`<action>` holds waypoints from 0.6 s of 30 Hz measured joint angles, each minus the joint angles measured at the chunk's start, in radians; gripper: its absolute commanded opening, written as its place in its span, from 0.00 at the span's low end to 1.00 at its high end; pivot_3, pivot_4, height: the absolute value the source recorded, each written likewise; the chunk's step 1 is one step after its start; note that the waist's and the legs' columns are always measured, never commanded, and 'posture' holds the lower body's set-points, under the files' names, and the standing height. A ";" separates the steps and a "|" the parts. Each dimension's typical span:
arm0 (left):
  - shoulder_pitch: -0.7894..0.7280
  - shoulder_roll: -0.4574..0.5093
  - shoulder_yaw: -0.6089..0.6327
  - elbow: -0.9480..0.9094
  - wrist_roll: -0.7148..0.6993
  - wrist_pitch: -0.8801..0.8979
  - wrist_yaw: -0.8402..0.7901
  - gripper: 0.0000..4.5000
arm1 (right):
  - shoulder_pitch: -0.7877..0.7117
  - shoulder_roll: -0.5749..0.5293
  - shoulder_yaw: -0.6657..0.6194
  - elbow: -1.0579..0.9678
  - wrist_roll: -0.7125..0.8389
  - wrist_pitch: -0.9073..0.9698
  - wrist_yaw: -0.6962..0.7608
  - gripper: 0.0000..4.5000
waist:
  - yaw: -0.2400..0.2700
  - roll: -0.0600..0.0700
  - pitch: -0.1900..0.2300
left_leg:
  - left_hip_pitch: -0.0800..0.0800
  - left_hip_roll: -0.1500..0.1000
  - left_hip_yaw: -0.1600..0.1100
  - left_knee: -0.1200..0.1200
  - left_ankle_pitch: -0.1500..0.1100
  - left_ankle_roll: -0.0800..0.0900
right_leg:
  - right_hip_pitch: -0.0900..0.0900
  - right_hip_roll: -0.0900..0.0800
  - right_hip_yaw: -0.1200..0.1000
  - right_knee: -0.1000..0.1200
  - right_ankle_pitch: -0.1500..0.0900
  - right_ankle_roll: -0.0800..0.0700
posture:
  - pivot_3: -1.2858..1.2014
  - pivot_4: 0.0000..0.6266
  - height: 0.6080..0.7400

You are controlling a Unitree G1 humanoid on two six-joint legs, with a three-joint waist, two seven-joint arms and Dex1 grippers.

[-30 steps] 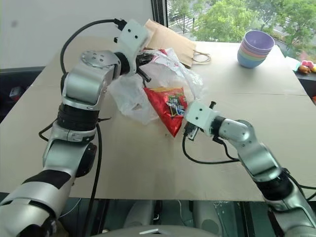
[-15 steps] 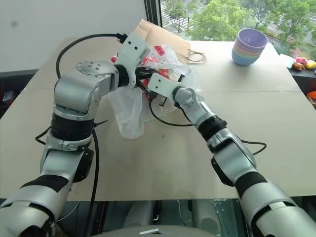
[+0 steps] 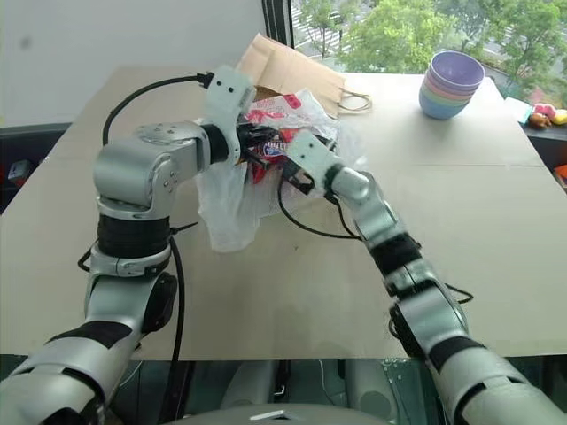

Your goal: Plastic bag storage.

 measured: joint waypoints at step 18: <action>0.109 0.060 0.064 0.015 -0.185 -0.194 -0.157 0.66 | 0.314 -0.031 -0.379 -0.965 0.369 0.899 -0.041 1.00 | 0.007 0.000 0.000 | 0.001 0.001 0.000 0.003 0.000 0.000 | 0.002 0.003 0.000 -0.001 -0.001 0.000 | 0.52 0.24 1.00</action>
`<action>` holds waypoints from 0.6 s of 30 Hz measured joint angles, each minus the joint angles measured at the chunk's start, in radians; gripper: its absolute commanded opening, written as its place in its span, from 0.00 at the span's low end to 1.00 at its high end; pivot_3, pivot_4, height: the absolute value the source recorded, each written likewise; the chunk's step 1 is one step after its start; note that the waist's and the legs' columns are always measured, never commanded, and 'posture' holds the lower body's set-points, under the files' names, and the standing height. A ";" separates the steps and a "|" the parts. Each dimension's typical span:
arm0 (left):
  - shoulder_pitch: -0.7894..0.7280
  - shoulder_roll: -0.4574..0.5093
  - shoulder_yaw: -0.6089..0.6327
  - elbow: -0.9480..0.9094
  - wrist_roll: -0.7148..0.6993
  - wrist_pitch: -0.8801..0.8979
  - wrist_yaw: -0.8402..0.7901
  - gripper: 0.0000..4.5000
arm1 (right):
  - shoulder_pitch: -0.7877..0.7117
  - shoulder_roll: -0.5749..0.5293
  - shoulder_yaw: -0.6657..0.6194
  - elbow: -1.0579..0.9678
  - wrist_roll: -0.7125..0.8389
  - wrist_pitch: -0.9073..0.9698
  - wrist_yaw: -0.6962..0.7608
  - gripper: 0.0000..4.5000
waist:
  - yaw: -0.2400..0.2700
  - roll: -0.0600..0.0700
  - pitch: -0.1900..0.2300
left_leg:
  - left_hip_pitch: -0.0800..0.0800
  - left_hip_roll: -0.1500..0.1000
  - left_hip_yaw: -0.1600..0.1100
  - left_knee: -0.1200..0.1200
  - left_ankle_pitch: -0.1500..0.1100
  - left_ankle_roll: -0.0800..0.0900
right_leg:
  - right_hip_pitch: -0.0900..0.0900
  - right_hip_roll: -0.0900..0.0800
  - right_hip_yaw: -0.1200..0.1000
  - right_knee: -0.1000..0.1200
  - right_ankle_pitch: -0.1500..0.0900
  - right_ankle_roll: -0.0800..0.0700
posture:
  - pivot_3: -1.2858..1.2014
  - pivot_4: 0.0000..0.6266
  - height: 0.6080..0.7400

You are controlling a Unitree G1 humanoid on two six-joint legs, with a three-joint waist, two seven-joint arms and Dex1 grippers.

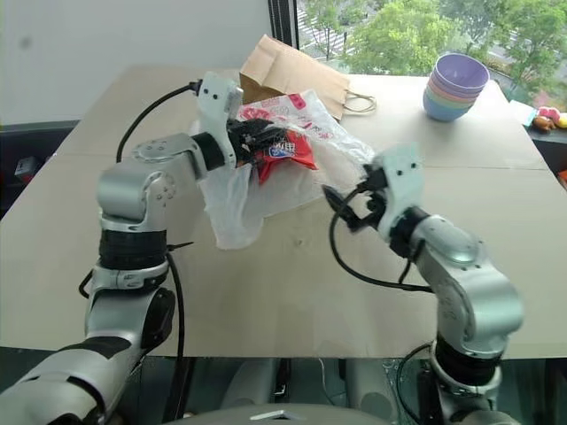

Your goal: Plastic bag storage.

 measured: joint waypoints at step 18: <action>0.802 0.413 0.583 -0.423 -0.611 0.064 -0.515 0.67 | -0.030 0.019 0.065 0.507 -0.107 -0.369 -0.208 0.61 | -0.003 0.000 -0.001 | 0.001 0.006 0.011 -0.001 0.000 0.000 | -0.001 0.002 0.002 -0.004 -0.005 -0.001 | 0.52 0.24 1.00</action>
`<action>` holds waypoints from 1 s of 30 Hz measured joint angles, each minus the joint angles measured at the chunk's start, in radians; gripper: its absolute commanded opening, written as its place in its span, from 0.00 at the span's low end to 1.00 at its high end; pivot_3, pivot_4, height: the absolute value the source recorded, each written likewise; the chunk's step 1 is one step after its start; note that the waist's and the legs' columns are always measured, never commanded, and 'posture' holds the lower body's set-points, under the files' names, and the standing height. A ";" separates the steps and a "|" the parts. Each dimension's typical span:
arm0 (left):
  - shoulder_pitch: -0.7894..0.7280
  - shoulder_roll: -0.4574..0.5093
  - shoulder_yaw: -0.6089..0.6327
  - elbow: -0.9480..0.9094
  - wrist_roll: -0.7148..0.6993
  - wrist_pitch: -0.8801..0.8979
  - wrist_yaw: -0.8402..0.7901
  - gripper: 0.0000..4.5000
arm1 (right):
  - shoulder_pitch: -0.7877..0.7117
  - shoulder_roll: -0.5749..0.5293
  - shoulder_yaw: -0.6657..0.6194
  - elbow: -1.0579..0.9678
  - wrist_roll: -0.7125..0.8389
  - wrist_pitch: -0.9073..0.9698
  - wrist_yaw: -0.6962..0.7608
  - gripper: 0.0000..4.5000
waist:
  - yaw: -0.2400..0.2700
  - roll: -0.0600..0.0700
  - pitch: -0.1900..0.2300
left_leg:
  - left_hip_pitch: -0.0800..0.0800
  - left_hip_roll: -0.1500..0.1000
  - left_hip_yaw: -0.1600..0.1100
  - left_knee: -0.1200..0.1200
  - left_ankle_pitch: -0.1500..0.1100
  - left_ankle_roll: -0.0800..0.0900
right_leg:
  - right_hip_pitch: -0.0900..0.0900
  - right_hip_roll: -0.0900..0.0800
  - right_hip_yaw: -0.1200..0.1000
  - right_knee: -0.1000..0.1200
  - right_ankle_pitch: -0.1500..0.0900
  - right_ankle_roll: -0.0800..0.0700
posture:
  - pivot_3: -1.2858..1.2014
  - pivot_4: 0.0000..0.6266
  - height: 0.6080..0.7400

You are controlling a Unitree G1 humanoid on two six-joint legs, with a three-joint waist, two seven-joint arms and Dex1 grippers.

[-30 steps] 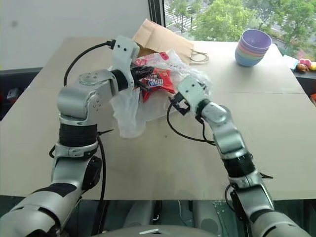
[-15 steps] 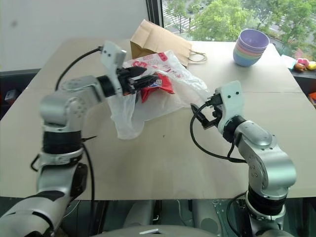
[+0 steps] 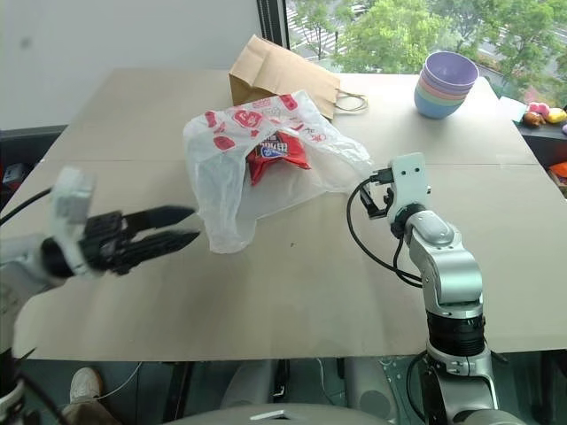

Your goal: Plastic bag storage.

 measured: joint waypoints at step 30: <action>-0.077 -0.337 -0.500 0.027 0.262 -0.116 0.620 0.31 | -0.038 -0.062 0.010 -0.101 0.085 0.038 0.025 0.00 | 0.005 0.001 0.000 | 0.000 -0.001 0.003 -0.002 0.000 0.000 | -0.001 0.002 0.003 -0.001 0.004 0.000 | 0.52 0.24 1.00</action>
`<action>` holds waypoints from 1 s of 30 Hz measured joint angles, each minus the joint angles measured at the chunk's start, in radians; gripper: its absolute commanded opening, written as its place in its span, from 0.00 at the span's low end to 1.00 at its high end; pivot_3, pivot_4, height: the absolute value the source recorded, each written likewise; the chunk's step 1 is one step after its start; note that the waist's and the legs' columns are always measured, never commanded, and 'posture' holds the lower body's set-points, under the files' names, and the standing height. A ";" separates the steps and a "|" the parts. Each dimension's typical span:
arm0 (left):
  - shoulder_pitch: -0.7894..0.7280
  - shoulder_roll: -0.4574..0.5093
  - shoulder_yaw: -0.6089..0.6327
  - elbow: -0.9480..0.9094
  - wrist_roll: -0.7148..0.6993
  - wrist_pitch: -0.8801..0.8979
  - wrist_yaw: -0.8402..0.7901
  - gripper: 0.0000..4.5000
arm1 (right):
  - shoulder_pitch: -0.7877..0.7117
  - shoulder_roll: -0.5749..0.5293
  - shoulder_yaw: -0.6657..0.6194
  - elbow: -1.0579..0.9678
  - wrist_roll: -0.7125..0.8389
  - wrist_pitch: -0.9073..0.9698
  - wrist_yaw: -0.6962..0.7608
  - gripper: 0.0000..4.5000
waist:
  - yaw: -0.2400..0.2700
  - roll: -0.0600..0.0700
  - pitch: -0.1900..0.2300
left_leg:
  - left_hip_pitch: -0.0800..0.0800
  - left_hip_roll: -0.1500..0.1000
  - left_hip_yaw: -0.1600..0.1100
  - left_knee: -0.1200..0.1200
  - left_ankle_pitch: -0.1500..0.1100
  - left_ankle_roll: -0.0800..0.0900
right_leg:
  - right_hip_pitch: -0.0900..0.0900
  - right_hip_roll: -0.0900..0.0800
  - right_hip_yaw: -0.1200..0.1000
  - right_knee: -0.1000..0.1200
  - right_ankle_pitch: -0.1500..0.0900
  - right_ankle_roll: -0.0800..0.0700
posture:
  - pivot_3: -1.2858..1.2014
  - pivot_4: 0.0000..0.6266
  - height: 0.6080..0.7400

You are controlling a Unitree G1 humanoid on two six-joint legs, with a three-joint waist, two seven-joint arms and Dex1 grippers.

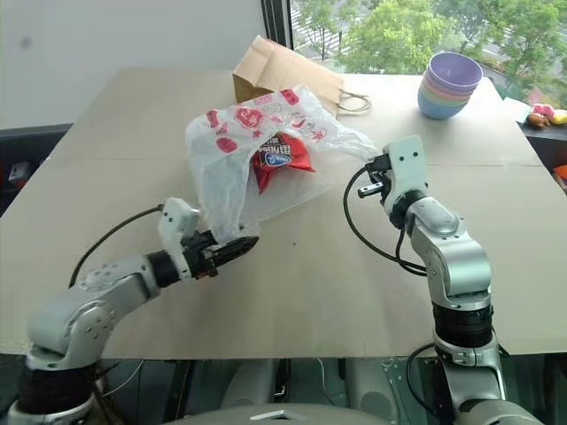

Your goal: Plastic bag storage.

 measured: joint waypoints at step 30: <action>-0.781 0.233 0.304 0.656 -0.689 0.212 -0.001 0.00 | -0.228 -0.629 -0.389 0.027 0.433 0.209 0.351 0.00 | 0.005 0.003 0.003 | -0.017 -0.003 -0.009 -0.015 0.000 0.000 | -0.010 -0.009 -0.012 -0.015 0.000 0.001 | 0.52 0.24 1.00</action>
